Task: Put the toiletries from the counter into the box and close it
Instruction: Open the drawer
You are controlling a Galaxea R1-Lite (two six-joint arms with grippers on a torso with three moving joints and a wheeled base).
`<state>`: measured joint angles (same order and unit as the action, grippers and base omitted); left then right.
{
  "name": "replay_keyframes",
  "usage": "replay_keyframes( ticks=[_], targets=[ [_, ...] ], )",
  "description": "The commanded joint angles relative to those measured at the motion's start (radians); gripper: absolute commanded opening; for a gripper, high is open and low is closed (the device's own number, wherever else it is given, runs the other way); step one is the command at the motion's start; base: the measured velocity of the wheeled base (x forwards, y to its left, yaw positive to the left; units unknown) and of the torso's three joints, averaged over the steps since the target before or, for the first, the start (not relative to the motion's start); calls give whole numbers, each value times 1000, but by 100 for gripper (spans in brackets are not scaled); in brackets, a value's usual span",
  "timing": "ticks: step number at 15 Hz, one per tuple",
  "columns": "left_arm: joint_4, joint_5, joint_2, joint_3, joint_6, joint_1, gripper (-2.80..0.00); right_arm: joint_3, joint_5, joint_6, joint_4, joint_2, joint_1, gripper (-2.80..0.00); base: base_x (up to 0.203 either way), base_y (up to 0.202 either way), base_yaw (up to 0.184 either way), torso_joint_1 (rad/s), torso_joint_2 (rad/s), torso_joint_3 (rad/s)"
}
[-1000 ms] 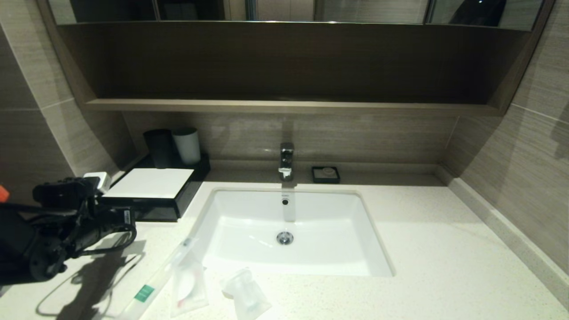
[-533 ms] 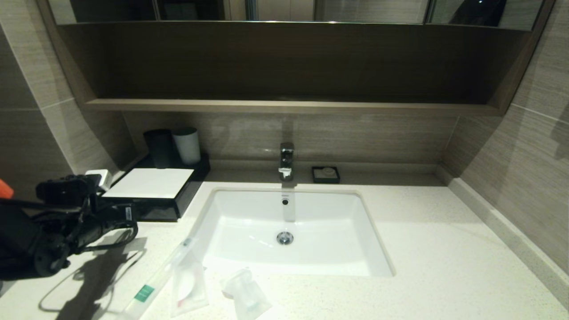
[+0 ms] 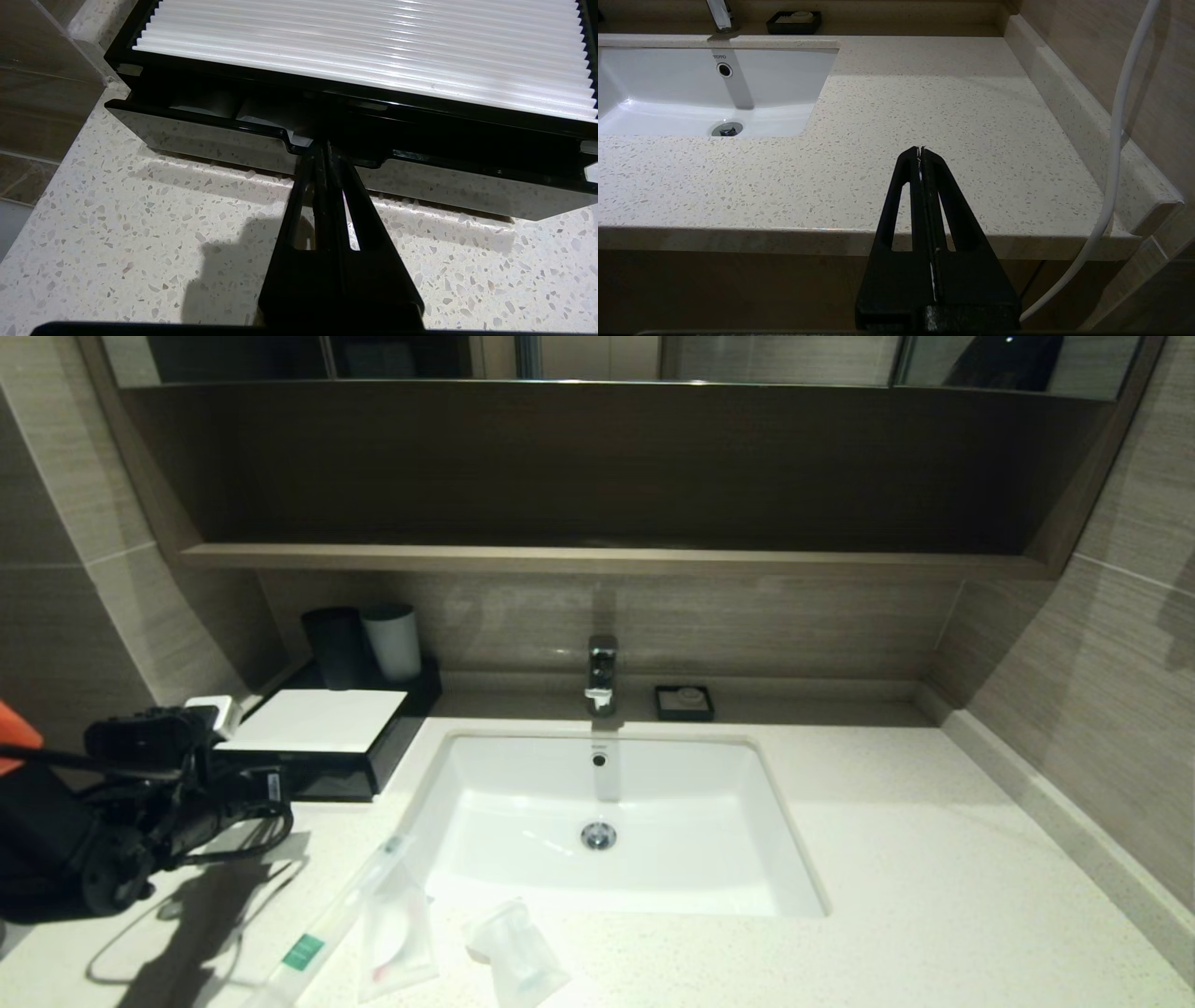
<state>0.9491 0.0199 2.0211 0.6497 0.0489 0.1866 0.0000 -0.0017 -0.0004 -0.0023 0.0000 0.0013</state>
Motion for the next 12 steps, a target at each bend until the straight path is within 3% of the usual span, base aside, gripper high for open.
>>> replay_keyframes(
  ticks=[1,12],
  targets=[
    [8,0,10,7,0,1,-280,2,0,-1,-1,0,0,-280,0,0,0,0,0,0],
    [8,2,27,28,-1,1,-280,2,0,-1,-1,0,0,-280,0,0,0,0,0,0]
  ],
)
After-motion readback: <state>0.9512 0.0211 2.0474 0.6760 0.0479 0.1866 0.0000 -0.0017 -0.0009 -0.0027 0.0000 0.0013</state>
